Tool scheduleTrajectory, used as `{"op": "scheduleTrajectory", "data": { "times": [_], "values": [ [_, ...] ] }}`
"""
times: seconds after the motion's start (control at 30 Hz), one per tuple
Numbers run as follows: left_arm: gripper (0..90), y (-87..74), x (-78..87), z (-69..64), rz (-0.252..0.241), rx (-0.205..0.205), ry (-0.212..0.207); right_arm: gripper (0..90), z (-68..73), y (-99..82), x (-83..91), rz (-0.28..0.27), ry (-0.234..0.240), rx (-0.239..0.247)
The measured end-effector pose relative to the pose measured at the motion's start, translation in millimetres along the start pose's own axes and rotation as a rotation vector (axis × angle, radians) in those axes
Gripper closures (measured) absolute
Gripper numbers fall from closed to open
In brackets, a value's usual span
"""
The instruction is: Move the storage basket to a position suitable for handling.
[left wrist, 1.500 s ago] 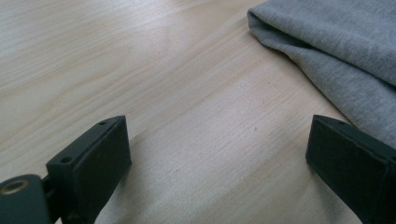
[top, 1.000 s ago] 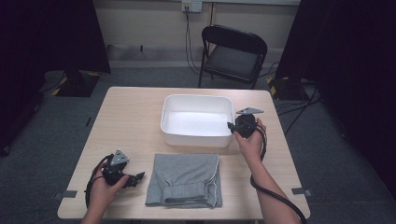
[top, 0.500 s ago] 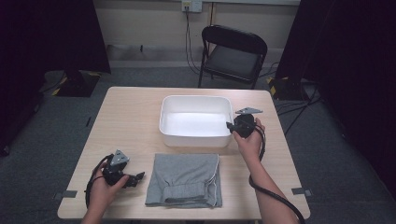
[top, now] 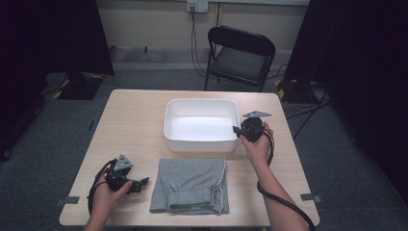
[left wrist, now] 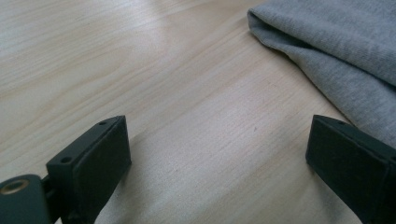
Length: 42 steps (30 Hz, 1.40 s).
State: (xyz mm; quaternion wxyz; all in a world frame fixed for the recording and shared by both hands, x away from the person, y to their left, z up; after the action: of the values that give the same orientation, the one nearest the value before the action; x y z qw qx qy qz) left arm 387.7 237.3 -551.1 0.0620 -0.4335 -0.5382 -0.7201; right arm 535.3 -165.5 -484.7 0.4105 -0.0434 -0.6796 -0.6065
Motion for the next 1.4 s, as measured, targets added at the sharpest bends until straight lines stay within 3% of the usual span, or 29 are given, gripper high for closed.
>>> {"op": "scheduleTrajectory", "data": {
  "times": [0.27,0.43,0.73,0.83,1.07,1.23,1.4],
  "values": [
    [6.0,0.0,0.0,0.0,0.0,0.0,0.0,45.4,-0.7,1.1,7.8,-0.008,0.008,-0.003],
    [6.0,0.0,0.0,0.0,0.0,-0.001,0.001,39.7,0.5,6.0,15.7,-0.022,0.028,-0.015],
    [5.1,0.2,-0.4,-0.4,0.003,0.0,0.002,35.2,9.8,7.0,32.7,-0.053,0.07,0.015],
    [5.1,0.1,-0.4,-0.4,0.003,-0.001,0.002,32.9,13.7,3.6,37.1,-0.041,0.081,0.038],
    [5.0,0.2,-0.5,-0.6,0.002,0.0,0.004,30.5,18.5,-1.9,49.6,-0.06,0.114,0.045],
    [5.0,0.3,-0.6,-0.6,0.002,0.001,0.003,29.7,22.8,-14.2,57.4,-0.058,0.127,0.075],
    [4.8,0.3,-0.6,-0.8,0.004,0.0,0.007,29.5,28.9,-30.4,56.9,-0.043,0.164,0.069]
  ]
}}
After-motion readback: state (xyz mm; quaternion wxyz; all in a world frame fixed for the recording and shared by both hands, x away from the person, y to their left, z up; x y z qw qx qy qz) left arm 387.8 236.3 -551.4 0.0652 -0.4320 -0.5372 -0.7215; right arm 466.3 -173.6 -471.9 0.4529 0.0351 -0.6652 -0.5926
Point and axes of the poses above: each handheld gripper's, and its own axes: x roughly backward along the jaws, y roughly out of its top, z roughly to its left, the point moved 6 cm from there along -x, roughly forward along the jaws, and after that the axes turned 4 degrees about y, right-handed, at the moved point
